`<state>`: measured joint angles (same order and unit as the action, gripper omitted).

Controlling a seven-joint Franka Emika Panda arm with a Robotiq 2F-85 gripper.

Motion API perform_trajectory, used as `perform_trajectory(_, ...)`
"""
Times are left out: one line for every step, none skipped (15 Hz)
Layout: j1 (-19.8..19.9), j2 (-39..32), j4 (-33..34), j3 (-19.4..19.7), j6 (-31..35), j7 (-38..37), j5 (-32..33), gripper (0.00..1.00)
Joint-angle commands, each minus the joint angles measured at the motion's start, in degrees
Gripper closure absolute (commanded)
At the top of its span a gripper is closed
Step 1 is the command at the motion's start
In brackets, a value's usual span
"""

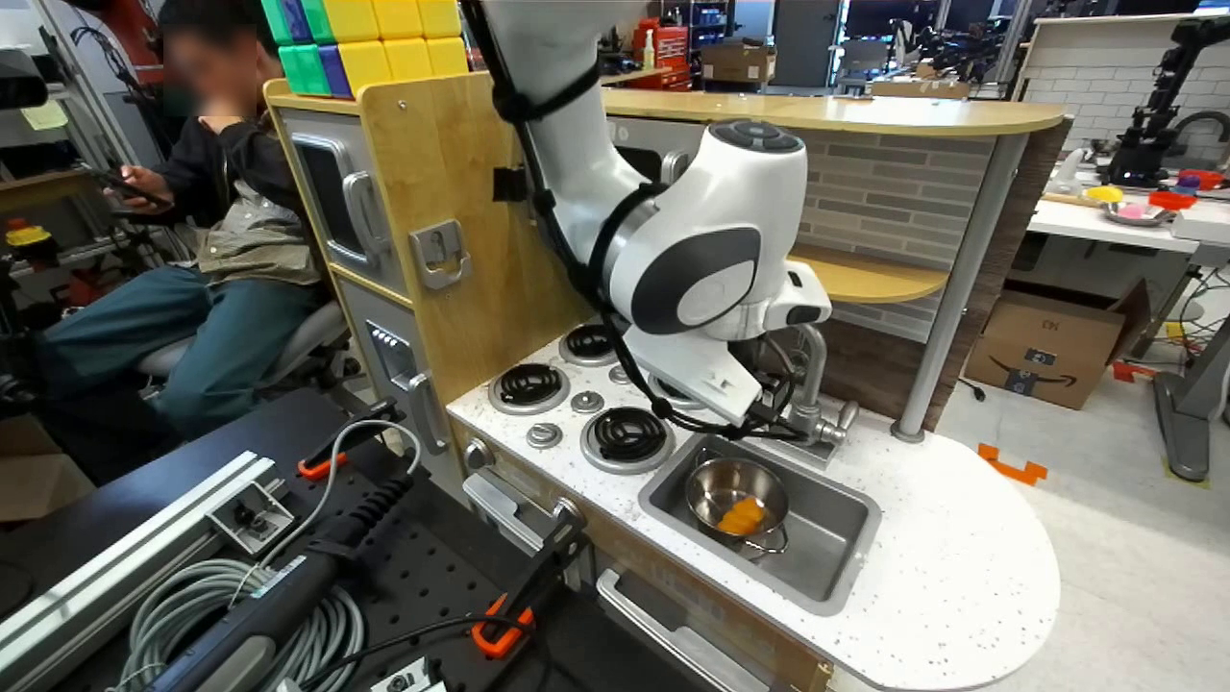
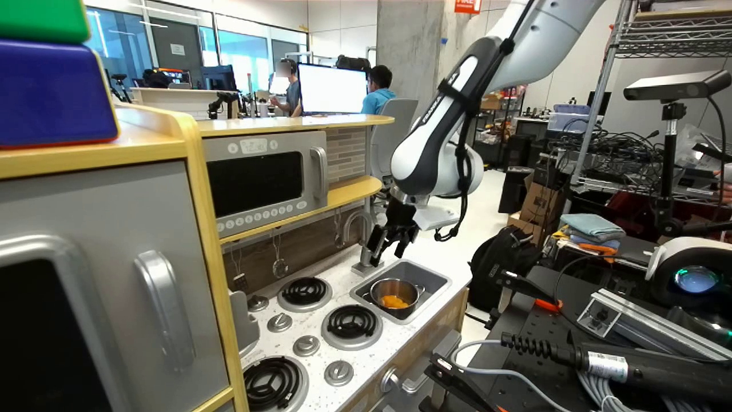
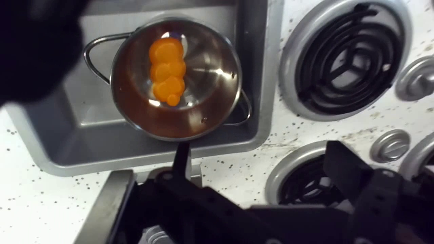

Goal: Place the toy in the silver pot

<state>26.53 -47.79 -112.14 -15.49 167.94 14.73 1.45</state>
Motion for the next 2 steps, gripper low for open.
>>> perform_trajectory(1.28,2.39,-1.97,-1.15,-3.24,3.58,-2.78,0.00)
perform_trajectory(2.29,4.05,-3.18,-1.67,-4.52,4.57,-3.52,0.00)
